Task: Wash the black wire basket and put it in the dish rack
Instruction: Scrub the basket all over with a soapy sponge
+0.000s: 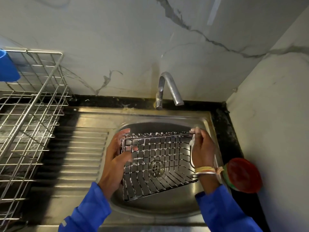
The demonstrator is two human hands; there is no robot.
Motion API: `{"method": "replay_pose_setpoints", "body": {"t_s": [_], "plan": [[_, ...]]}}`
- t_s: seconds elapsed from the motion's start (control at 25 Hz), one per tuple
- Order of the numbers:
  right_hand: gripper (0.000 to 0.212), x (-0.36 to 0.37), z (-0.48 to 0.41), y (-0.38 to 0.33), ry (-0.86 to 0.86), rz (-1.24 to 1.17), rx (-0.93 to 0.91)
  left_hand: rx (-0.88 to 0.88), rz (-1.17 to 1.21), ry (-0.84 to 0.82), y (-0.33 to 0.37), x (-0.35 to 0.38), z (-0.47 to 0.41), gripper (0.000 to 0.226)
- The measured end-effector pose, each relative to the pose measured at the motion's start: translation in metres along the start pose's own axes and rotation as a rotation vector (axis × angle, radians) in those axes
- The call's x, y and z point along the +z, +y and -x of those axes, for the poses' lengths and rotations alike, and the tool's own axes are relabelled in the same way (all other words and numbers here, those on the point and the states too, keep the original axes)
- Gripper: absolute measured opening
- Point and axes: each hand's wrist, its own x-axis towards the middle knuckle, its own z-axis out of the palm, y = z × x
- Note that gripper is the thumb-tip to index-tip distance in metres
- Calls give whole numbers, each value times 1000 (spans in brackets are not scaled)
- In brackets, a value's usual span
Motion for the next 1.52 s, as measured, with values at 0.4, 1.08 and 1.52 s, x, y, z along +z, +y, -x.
{"method": "replay_pose_setpoints", "body": {"t_s": [0.4,1.08,1.52], "plan": [[19,6,53,35,-215,-223,351,89,228,311,1,-8,-1,68],[29,33,19,3,54,-792,740,315,141,270,-4,17,22,67],[24,21,-12,2,13,-684,530,-323,-75,-182,6,-26,0,96]]}}
